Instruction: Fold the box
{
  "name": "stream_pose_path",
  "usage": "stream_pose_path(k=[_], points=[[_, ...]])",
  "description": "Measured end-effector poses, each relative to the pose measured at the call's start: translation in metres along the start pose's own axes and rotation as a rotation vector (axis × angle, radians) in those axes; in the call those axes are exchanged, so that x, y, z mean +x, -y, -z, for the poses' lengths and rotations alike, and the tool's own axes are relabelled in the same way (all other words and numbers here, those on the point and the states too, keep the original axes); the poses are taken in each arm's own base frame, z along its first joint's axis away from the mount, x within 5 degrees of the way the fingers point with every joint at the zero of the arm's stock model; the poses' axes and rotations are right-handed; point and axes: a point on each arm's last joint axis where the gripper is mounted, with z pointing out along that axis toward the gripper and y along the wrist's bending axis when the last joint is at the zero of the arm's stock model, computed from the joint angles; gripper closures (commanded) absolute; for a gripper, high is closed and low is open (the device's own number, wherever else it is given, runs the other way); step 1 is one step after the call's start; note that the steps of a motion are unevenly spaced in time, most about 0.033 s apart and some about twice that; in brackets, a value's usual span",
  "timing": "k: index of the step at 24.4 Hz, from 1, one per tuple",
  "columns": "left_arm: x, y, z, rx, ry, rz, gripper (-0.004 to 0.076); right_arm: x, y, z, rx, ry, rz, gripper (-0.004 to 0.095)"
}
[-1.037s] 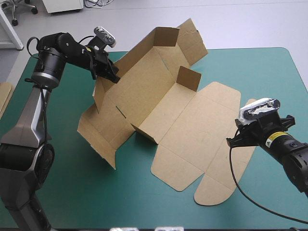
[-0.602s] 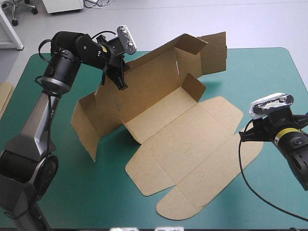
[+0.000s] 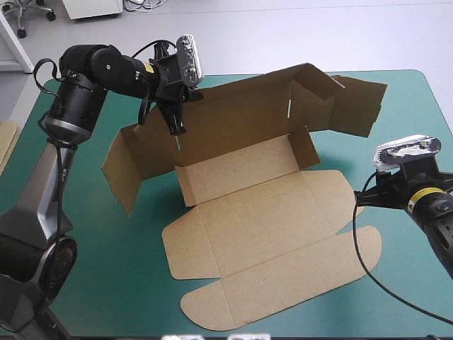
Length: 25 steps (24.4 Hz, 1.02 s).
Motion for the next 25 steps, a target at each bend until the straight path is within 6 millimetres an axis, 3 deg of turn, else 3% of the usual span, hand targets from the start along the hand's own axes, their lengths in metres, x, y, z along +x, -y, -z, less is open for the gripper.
stream_pose_path(k=[7, 13, 20, 25], points=[[-0.019, 0.016, -0.018, 0.017, -0.074, -0.184, 0.0724, 0.007, 0.003, 0.003, 0.022, -0.065, -0.007, 0.0482], [-0.022, 0.021, -0.033, -0.006, -0.195, -0.245, 0.0734, 0.010, 0.021, 0.036, 0.140, 0.032, 0.036, 0.0482], [-0.064, 0.054, -0.042, -0.075, -0.269, -0.355, 0.0734, 0.010, 0.027, 0.049, 0.182, 0.077, 0.051, 0.0482], [-0.080, 0.065, -0.053, -0.162, -0.308, -0.314, 0.0734, 0.010, 0.029, 0.049, 0.205, 0.082, 0.070, 0.0482]])
